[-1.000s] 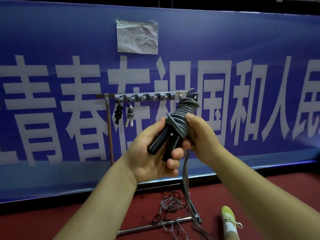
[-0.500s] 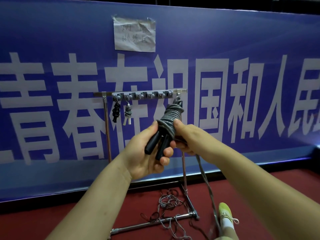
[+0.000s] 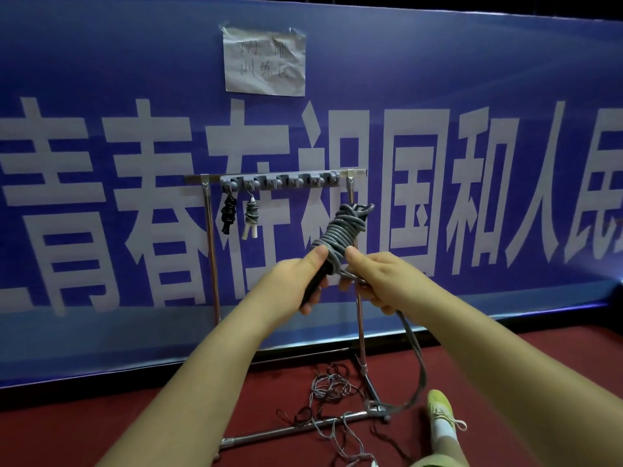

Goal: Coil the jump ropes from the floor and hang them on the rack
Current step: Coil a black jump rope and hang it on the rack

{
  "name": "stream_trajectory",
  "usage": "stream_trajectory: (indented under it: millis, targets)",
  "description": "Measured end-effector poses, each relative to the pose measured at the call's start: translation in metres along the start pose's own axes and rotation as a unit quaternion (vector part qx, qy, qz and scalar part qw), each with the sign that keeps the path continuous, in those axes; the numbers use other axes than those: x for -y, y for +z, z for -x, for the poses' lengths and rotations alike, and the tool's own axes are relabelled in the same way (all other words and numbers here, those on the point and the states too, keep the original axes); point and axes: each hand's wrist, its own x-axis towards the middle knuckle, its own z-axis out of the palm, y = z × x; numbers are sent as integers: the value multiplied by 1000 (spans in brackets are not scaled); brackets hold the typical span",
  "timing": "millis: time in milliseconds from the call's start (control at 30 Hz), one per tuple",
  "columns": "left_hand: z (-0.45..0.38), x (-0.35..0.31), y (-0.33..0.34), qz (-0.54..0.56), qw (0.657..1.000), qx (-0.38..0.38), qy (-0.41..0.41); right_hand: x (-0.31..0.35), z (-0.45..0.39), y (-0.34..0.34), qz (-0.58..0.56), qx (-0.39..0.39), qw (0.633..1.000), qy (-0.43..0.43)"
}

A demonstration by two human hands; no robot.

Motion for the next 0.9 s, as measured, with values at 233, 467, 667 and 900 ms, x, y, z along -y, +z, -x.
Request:
stream_trajectory:
  millis: [233, 467, 667, 900]
  targets:
    - [-1, 9, -4, -142, 984, -94, 60, 4, 10, 3, -91, 34, 995, -7]
    - [-2, 1, -6, -66, 997, 3, 37, 1, 11, 13, -179, 4, 982, -61]
    - [6, 5, -22, 153, 954, 257, -12, -5, 13, 16, -247, 23, 964, -99]
    - [6, 11, 12, 420, 753, 506, 15, 5, 9, 15, -278, 49, 951, -122]
